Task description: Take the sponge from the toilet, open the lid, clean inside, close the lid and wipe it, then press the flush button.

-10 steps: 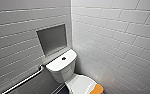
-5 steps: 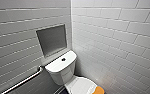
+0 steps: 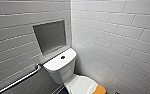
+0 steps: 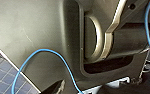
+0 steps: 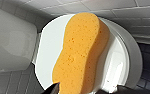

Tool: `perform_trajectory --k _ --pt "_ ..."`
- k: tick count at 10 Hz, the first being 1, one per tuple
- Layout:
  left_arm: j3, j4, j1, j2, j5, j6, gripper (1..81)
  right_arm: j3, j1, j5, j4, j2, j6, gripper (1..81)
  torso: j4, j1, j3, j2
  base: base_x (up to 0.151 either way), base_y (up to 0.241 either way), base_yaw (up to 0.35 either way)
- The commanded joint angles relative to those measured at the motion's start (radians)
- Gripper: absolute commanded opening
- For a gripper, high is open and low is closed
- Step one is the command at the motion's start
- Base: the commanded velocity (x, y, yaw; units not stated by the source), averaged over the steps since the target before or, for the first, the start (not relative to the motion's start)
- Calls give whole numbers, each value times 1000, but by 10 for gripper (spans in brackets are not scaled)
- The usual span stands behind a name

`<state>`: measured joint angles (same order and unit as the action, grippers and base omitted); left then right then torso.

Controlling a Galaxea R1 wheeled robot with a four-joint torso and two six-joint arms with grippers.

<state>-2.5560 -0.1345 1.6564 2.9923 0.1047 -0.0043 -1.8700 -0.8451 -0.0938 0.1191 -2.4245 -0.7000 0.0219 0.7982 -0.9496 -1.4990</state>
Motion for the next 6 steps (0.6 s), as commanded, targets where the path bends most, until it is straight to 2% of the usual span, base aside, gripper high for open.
perform_trajectory --k 1,4,6 --pt "10 3 12 4 -71 0 811 0 134 19 -13 35 -30 811 0 -2 2 3 0 0 0" --pt "10 3 12 5 -75 0 811 -16 168 20 -12 6 -72 811 0 14 -20 -22 0 0 0" --pt "8 4 13 5 -76 0 811 -96 166 52 -12 -55 -92 811 0 15 -20 -20 0 0 0"
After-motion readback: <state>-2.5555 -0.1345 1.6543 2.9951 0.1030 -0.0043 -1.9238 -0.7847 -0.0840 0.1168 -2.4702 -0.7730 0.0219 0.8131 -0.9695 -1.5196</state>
